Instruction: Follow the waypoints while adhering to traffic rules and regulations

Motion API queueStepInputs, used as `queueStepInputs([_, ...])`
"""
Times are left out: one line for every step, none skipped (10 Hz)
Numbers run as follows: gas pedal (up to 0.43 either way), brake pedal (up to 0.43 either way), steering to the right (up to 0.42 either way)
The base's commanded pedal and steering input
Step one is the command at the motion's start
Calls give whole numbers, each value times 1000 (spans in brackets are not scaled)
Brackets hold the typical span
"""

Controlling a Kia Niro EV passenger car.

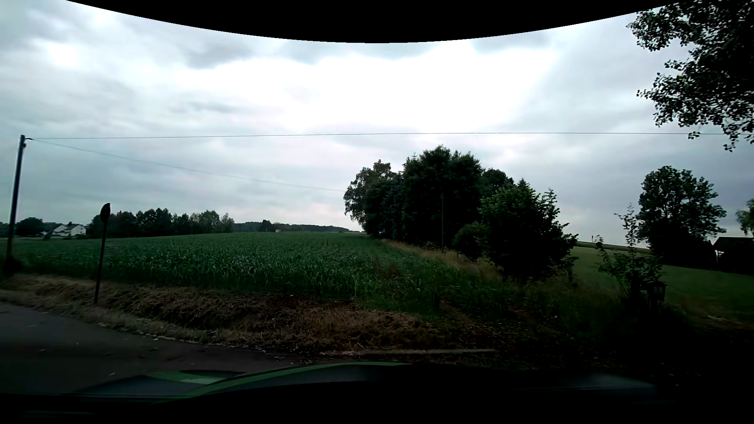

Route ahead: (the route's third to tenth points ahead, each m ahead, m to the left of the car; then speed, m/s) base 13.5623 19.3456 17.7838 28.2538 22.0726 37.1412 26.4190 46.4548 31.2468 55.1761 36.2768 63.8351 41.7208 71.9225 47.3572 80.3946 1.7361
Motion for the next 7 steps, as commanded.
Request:
queueStepInputs([169,0,-622])
queueStepInputs([169,0,-661])
queueStepInputs([169,0,-688])
queueStepInputs([169,0,-708])
queueStepInputs([169,0,-728])
queueStepInputs([169,0,-743])
queueStepInputs([169,0,-756])
